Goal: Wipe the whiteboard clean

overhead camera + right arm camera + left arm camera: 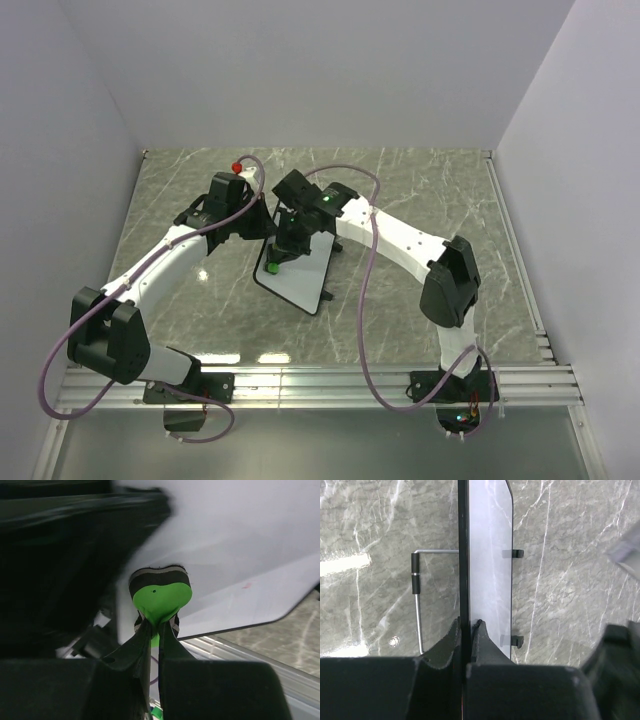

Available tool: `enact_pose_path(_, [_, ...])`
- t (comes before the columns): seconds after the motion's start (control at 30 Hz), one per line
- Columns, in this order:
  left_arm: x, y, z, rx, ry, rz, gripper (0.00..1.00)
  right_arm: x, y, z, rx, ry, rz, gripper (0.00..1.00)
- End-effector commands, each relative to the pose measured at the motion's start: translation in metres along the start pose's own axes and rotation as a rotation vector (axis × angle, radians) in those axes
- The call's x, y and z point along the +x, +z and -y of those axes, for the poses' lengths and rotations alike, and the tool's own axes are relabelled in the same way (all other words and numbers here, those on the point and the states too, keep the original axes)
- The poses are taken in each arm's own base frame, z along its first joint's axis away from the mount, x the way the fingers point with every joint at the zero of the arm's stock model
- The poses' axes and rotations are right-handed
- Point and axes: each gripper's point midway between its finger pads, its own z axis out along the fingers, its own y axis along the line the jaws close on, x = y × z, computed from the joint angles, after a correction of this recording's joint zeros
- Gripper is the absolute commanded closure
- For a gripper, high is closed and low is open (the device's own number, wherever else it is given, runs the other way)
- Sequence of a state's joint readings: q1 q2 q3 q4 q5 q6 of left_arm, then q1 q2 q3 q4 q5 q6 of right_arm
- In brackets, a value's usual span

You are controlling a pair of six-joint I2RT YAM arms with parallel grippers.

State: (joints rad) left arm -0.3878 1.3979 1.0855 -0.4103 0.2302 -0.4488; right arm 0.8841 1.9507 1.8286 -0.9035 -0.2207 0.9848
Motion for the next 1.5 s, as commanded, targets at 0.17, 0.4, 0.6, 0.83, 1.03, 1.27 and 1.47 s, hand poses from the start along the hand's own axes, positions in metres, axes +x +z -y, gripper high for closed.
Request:
enact_pose_path(0.17, [0.037, 0.006, -0.019, -0.084, 0.101, -0.123, 1.00, 0.010, 0.027, 0.005, -0.024, -0.021, -0.025, 1.00])
enact_pose_path(0.4, [0.036, 0.005, -0.019, -0.083, 0.103, -0.121, 1.00, 0.032, 0.057, 0.104, 0.125, 0.051, -0.073, 1.00])
enact_pose_path(0.6, [0.036, 0.004, -0.019, -0.086, 0.102, -0.120, 1.00, 0.038, 0.068, 0.127, 0.169, 0.049, -0.090, 1.00])
enact_pose_path(0.83, [0.035, 0.002, -0.021, -0.098, 0.102, -0.112, 1.00, -0.011, 0.006, 0.077, 0.115, -0.027, 0.099, 1.00])
enact_pose_path(1.03, [0.033, 0.002, -0.025, -0.129, 0.100, -0.116, 0.98, -0.058, -0.069, 0.104, 0.145, 0.038, 0.289, 1.00])
enact_pose_path(1.27, [0.027, 0.003, -0.031, -0.184, 0.092, -0.124, 0.66, -0.059, -0.070, 0.234, 0.362, 0.206, 0.317, 1.00])
enact_pose_path(1.47, [0.017, 0.000, -0.038, -0.257, 0.063, -0.120, 0.50, -0.046, -0.039, 0.277, 0.465, 0.220, 0.245, 0.90])
